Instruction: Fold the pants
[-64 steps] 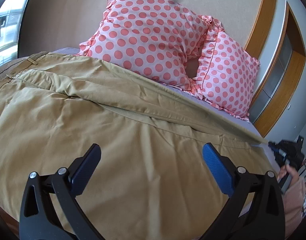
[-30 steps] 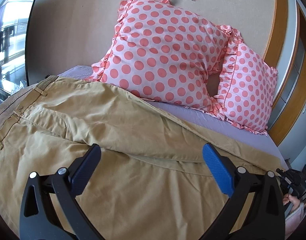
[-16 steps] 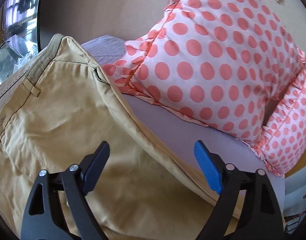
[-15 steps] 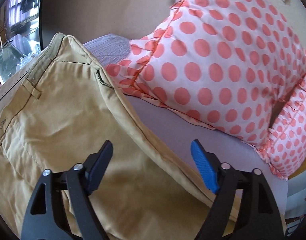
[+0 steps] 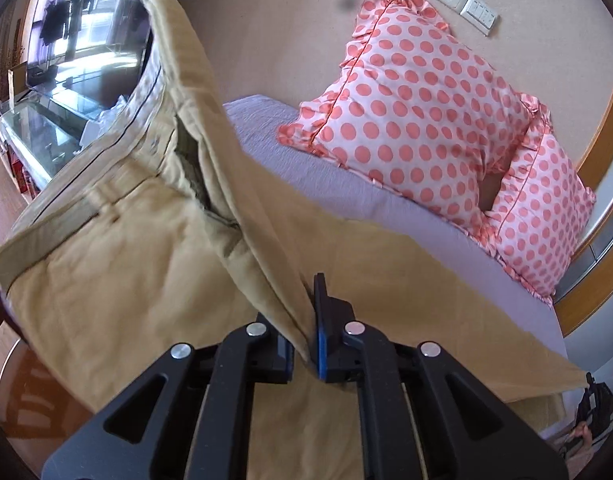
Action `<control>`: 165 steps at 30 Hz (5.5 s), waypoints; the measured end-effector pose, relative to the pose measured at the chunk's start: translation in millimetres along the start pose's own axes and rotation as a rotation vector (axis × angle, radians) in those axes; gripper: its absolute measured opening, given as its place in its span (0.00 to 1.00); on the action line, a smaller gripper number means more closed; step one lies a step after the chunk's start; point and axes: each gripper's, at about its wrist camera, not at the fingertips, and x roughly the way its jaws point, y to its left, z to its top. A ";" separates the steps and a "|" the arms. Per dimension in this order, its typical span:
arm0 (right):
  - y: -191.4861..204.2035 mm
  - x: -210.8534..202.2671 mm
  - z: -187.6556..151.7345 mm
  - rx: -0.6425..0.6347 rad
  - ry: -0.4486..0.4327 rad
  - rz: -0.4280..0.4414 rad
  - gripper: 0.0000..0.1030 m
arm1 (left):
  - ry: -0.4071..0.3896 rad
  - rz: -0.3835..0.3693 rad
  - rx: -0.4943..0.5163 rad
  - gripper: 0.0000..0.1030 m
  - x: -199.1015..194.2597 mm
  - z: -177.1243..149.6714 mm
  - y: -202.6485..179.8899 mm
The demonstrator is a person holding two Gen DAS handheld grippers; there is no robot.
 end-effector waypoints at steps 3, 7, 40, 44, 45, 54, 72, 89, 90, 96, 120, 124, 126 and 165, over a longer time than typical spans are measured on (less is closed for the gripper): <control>-17.3 -6.6 -7.8 0.032 0.014 -0.057 0.02 | 0.048 0.003 -0.027 0.08 -10.4 -33.6 14.4; -36.3 -13.5 -15.5 0.070 0.015 -0.099 0.02 | 0.072 -0.008 -0.048 0.08 -6.0 -49.1 24.4; 49.9 5.2 -57.7 -0.283 0.057 -0.034 0.03 | -0.084 -0.035 -0.148 0.48 -66.0 -71.2 81.8; 150.9 37.4 -120.0 -0.478 0.222 0.244 0.03 | -0.094 -0.056 -0.168 0.52 -69.1 -76.7 86.3; 171.5 44.4 -143.5 -0.531 0.283 0.306 0.03 | -0.092 -0.060 -0.167 0.52 -69.0 -78.9 86.6; 212.2 71.8 -342.1 -0.949 0.863 0.378 0.63 | -0.057 -0.207 -0.111 0.62 -64.9 -94.6 80.6; 189.2 89.9 -305.8 -0.731 0.829 0.327 0.81 | 0.015 -0.186 -0.203 0.66 -22.1 -90.4 69.5; 183.2 91.4 -301.1 -0.686 0.843 0.367 0.82 | -0.094 -0.039 -0.417 0.47 -23.3 -8.2 140.0; 182.7 91.4 -300.4 -0.684 0.843 0.371 0.82 | -0.099 -0.034 -0.445 0.42 -21.6 -5.2 147.2; 175.0 91.6 -285.2 -0.661 0.813 0.374 0.85 | -0.131 0.091 -0.360 0.11 -27.5 19.7 127.2; 85.1 85.3 -131.1 -0.310 0.527 0.148 0.90 | 0.135 -0.500 0.959 0.26 13.3 -151.1 -263.2; 103.3 104.9 -148.4 -0.388 0.657 0.179 0.89 | 0.190 -0.665 0.764 0.65 -10.1 -100.7 -224.7; 109.2 116.2 -156.3 -0.442 0.706 0.152 0.80 | 0.194 -0.662 0.645 0.64 -9.7 -71.6 -194.9; 186.1 191.4 -148.7 -0.614 0.807 0.310 0.09 | 0.228 -0.274 0.438 0.04 128.4 54.9 -179.3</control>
